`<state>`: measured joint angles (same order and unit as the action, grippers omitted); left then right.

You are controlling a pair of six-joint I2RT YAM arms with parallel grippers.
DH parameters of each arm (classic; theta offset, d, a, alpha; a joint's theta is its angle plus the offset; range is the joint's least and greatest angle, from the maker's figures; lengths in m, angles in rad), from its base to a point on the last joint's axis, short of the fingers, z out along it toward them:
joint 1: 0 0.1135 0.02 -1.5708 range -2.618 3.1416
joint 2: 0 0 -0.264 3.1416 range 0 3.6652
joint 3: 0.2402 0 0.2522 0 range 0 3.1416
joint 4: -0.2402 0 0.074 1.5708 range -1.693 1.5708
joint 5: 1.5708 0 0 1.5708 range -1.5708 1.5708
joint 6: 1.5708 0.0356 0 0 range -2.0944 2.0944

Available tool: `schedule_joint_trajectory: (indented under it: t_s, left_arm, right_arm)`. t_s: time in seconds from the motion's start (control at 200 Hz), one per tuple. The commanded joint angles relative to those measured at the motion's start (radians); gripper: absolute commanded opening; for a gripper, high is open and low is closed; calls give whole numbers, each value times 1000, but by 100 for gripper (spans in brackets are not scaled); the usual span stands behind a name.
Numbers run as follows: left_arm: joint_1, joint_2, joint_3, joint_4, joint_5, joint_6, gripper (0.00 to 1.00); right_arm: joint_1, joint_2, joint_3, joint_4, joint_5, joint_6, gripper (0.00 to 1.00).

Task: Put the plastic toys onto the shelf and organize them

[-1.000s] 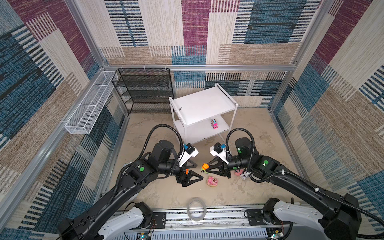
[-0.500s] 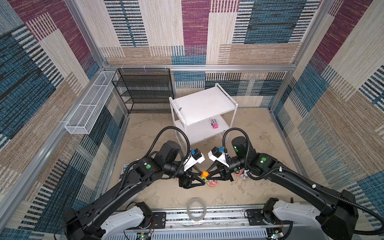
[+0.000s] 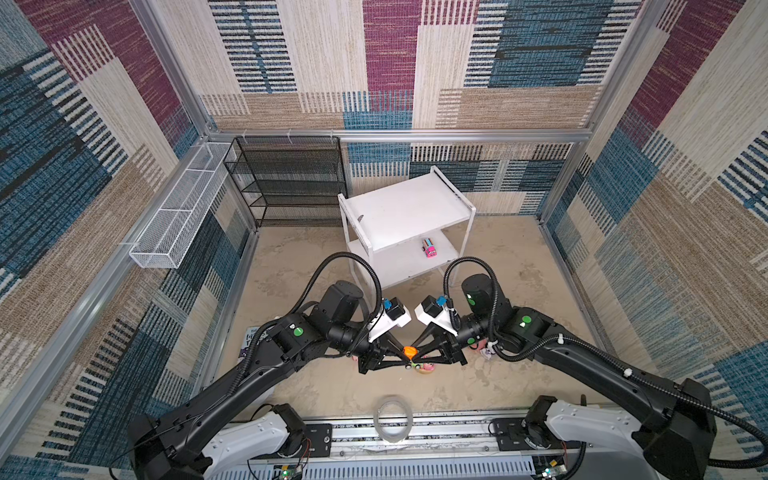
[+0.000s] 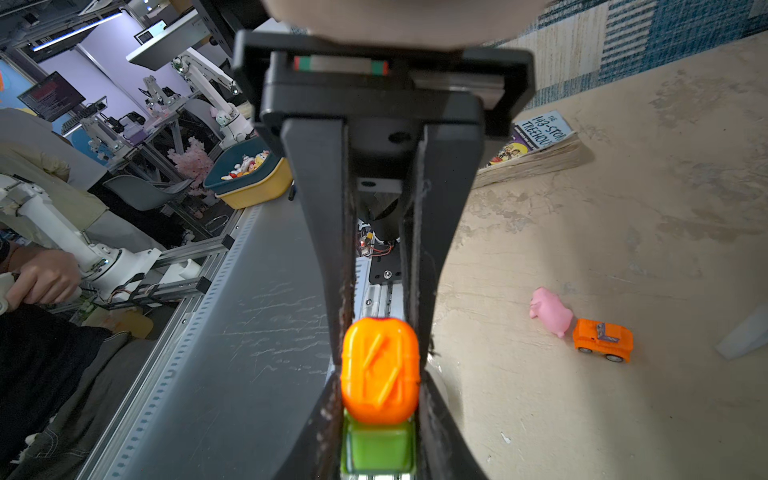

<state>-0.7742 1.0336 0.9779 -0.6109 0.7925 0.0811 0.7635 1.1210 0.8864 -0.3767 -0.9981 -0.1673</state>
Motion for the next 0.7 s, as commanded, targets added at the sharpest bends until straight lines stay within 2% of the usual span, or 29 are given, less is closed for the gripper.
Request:
schedule_joint_trajectory:
  t_s: [0.0,0.13,0.19,0.501,0.696]
  left_arm:
    - [0,-14,4,-7,9,20,17]
    - [0,-29,1,-7,-7,23,16]
    - [0,-36,-1,-6,-16,26,15]
    - [0,-52,-4,0,-32,28,15]
    - [0,-82,-15,10,-57,24,15]
  right_arm:
    - [0,-16,-19,82,22,35,43]
    - [0,-46,-62,120,29,72,57]
    - [0,-60,-82,129,27,85,59]
    - [3,-87,-119,189,15,132,56]
    - [24,-58,-113,216,4,135,48]
